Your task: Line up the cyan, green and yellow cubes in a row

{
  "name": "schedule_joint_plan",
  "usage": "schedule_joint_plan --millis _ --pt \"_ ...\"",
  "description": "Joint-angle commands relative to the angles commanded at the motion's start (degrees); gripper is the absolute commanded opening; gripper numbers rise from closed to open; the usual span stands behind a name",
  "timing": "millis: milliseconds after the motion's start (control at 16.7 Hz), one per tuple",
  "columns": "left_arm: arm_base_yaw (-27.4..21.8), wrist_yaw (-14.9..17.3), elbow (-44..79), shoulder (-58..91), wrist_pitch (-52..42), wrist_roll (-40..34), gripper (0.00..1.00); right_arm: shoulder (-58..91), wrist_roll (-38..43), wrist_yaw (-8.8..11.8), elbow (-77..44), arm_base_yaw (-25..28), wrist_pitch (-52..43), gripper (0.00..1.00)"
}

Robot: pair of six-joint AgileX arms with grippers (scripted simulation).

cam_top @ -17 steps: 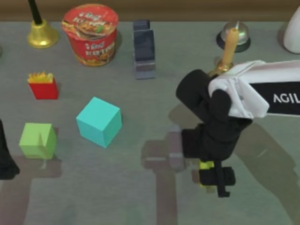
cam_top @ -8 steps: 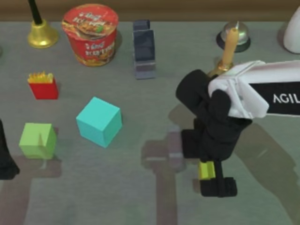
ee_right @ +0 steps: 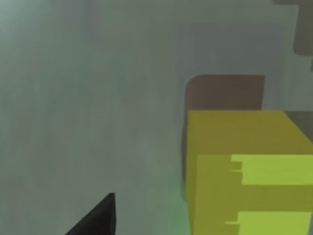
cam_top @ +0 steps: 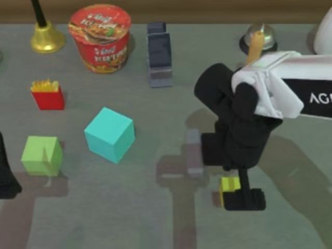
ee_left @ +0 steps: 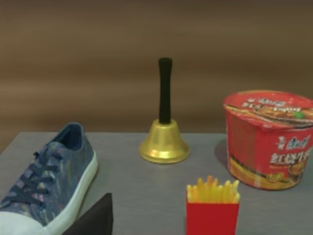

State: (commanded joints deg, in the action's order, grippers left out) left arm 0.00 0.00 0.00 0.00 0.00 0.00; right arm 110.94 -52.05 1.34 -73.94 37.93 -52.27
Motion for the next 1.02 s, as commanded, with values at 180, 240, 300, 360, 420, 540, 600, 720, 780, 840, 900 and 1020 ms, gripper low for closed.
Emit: schedule_joint_plan --millis 180,240,300,360,420,540,600,720,780,840,900,1020 --pt "0.00 0.00 0.00 0.00 0.00 0.00 1.00 -2.49 -0.17 0.02 -3.57 0.08 -6.51 1.00" --pt "0.00 0.00 0.00 0.00 0.00 0.00 1.00 -3.17 -0.20 0.01 -4.39 0.09 -7.72 1.00" --pt "0.00 0.00 0.00 0.00 0.00 0.00 1.00 -3.60 -0.21 -0.01 -4.84 0.09 -8.32 1.00" --pt "0.00 0.00 0.00 0.00 0.00 0.00 1.00 -3.65 -0.21 -0.01 -4.89 0.09 -8.39 1.00" --pt "0.00 0.00 0.00 0.00 0.00 0.00 1.00 -3.65 -0.21 -0.01 -4.89 0.09 -8.39 1.00" --pt "0.00 0.00 0.00 0.00 0.00 0.00 1.00 -3.43 -0.20 -0.01 -4.74 -0.02 -8.23 1.00" --pt "0.00 0.00 0.00 0.00 0.00 0.00 1.00 -3.43 -0.20 -0.01 -4.74 -0.02 -8.23 1.00" --pt "-0.21 0.09 1.66 1.68 -1.19 -0.10 1.00 -5.14 0.42 0.24 -3.52 -0.77 -6.93 1.00" --pt "-0.38 0.15 3.37 3.44 -2.39 -0.19 1.00 -6.90 1.09 0.46 -2.30 -1.56 -5.64 1.00" --pt "-0.57 0.19 5.42 5.65 -3.87 -0.30 1.00 -9.25 2.02 0.71 -0.68 -2.60 -3.97 1.00" --pt "-0.79 0.22 8.03 8.60 -5.76 -0.44 1.00 -12.19 3.21 0.98 1.33 -3.88 -1.97 1.00" --pt "-1.25 0.24 14.25 16.33 -10.41 -0.72 1.00 -19.86 6.37 1.55 6.50 -7.06 2.83 1.00"
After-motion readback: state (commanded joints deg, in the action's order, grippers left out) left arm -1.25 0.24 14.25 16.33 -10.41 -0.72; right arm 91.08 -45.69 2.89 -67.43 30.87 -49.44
